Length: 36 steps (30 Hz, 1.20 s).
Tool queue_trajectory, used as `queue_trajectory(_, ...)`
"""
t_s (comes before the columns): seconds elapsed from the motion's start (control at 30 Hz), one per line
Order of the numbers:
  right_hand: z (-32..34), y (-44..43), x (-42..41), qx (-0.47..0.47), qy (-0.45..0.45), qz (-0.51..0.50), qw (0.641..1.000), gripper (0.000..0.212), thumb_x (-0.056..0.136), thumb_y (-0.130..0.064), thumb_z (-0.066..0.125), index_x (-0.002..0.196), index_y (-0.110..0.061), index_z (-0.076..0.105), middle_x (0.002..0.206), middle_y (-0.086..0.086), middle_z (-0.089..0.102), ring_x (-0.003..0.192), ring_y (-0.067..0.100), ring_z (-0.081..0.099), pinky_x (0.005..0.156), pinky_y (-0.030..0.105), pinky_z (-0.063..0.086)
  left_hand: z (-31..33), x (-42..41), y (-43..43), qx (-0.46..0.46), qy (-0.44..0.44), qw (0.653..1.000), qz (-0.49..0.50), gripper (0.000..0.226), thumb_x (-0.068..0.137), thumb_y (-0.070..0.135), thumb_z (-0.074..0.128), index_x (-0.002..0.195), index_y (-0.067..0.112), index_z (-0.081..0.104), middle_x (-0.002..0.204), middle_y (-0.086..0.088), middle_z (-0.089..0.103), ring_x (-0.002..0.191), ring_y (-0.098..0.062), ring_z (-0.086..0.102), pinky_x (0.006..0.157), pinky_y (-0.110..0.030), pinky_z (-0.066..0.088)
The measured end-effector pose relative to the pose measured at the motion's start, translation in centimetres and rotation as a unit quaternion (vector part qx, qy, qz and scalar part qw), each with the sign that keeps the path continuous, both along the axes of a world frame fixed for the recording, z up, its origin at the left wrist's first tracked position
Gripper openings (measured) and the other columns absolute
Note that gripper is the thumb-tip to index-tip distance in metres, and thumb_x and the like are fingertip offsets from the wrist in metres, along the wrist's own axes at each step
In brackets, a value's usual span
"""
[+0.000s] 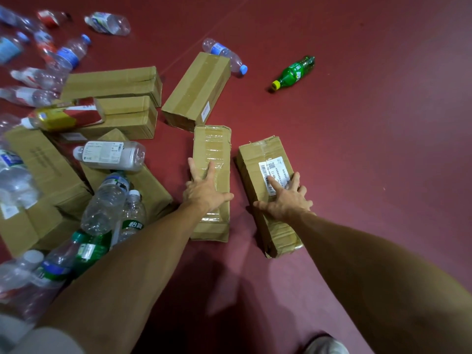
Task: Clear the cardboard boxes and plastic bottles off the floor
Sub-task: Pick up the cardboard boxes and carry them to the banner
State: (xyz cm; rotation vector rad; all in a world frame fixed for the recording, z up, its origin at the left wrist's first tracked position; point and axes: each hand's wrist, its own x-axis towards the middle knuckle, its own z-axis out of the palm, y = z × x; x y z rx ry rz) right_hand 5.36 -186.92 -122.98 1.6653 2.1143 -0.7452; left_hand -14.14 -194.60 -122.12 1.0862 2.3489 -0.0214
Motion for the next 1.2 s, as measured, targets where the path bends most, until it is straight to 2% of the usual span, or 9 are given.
queue_trajectory(0.07,0.0,-0.2,0.2,0.008,0.013,0.000,1.000,0.097,0.080,-0.078,0.058,0.153,-0.055,-0.001,0.163,0.010,-0.019,0.142,0.037,0.020,0.107,0.057,0.032,0.2,0.0,0.0,0.019,-0.005,1.000,0.003,0.108,0.079,0.063,0.070,0.158,0.044,-0.001,0.159,-0.008,-0.037,0.131,-0.039,0.045,0.097,-0.039,0.047)
queue_trajectory(0.2,0.2,-0.3,0.8,0.018,0.041,-0.008,0.999,0.102,0.082,-0.075,0.058,0.152,-0.053,-0.013,0.164,0.012,-0.016,0.141,0.039,0.023,0.106,0.058,0.034,0.7,0.5,-0.4,0.044,-0.023,0.999,0.008,0.102,0.080,0.060,0.071,0.157,0.043,0.007,0.162,-0.009,-0.030,0.133,-0.040,0.045,0.099,-0.039,0.046)
queue_trajectory(0.33,2.4,-0.2,0.5,0.007,0.068,-0.044,0.997,0.101,0.083,-0.072,0.060,0.154,-0.051,-0.010,0.164,0.012,-0.010,0.140,0.039,0.026,0.110,0.059,0.033,3.7,0.1,-0.3,0.064,-0.049,0.997,0.008,0.100,0.080,0.059,0.071,0.157,0.043,0.009,0.164,-0.008,-0.023,0.137,-0.040,0.041,0.105,-0.043,0.043)
queue_trajectory(0.47,8.9,-0.1,0.2,-0.028,0.104,-0.084,0.991,0.102,0.081,-0.071,0.063,0.154,-0.052,-0.006,0.164,0.007,-0.003,0.141,0.037,0.025,0.112,0.057,0.033,10.1,-0.5,-0.6,0.093,-0.093,0.991,0.025,0.098,0.079,0.058,0.074,0.156,0.046,0.015,0.166,-0.002,-0.019,0.140,-0.039,0.039,0.109,-0.047,0.039)
queue_trajectory(0.6,18.8,-0.5,-0.2,-0.048,0.113,-0.106,0.987,0.103,0.080,-0.070,0.065,0.155,-0.051,-0.003,0.162,0.008,0.005,0.139,0.037,0.026,0.112,0.057,0.034,20.2,-0.9,-1.5,0.113,-0.147,0.981,0.061,0.097,0.078,0.052,0.078,0.155,0.047,0.019,0.166,0.003,-0.019,0.148,-0.039,0.024,0.115,-0.056,0.028)
queue_trajectory(0.77,34.4,-2.1,-0.5,-0.040,0.115,-0.109,0.986,0.103,0.080,-0.069,0.067,0.155,-0.051,-0.002,0.164,0.006,0.001,0.142,0.037,0.024,0.112,0.058,0.034,35.6,-1.7,-3.0,0.128,-0.144,0.980,0.059,0.097,0.078,0.054,0.077,0.155,0.049,0.018,0.166,0.004,-0.018,0.146,-0.038,0.029,0.109,-0.052,0.038)
queue_trajectory(0.9,47.8,-2.7,-1.5,-0.028,0.135,-0.110,0.984,0.103,0.079,-0.070,0.067,0.155,-0.052,-0.002,0.164,0.006,0.002,0.142,0.037,0.024,0.112,0.058,0.034,48.7,-2.8,-4.5,0.147,-0.144,0.976,0.070,0.099,0.077,0.055,0.077,0.154,0.050,0.016,0.165,0.005,-0.020,0.146,-0.040,0.028,0.109,-0.054,0.040)
queue_trajectory(1.07,63.1,-2.7,-4.7,-0.013,0.193,-0.095,0.977,0.103,0.081,-0.067,0.068,0.155,-0.051,-0.001,0.166,0.005,-0.004,0.146,0.039,0.017,0.117,0.056,0.028,64.3,-4.3,-6.9,0.193,-0.132,0.967,0.106,0.096,0.078,0.053,0.078,0.154,0.051,0.018,0.165,0.002,-0.021,0.146,-0.039,0.029,0.113,-0.056,0.035)
queue_trajectory(1.2,72.6,-2.7,-8.2,0.005,0.247,-0.034,0.968,0.103,0.080,-0.068,0.069,0.156,-0.049,0.002,0.166,0.009,-0.005,0.148,0.042,0.013,0.118,0.055,0.024,73.4,-5.2,-9.4,0.269,-0.134,0.939,0.169,0.095,0.077,0.050,0.080,0.153,0.051,0.023,0.165,0.005,-0.022,0.151,-0.034,0.017,0.118,-0.055,0.027)
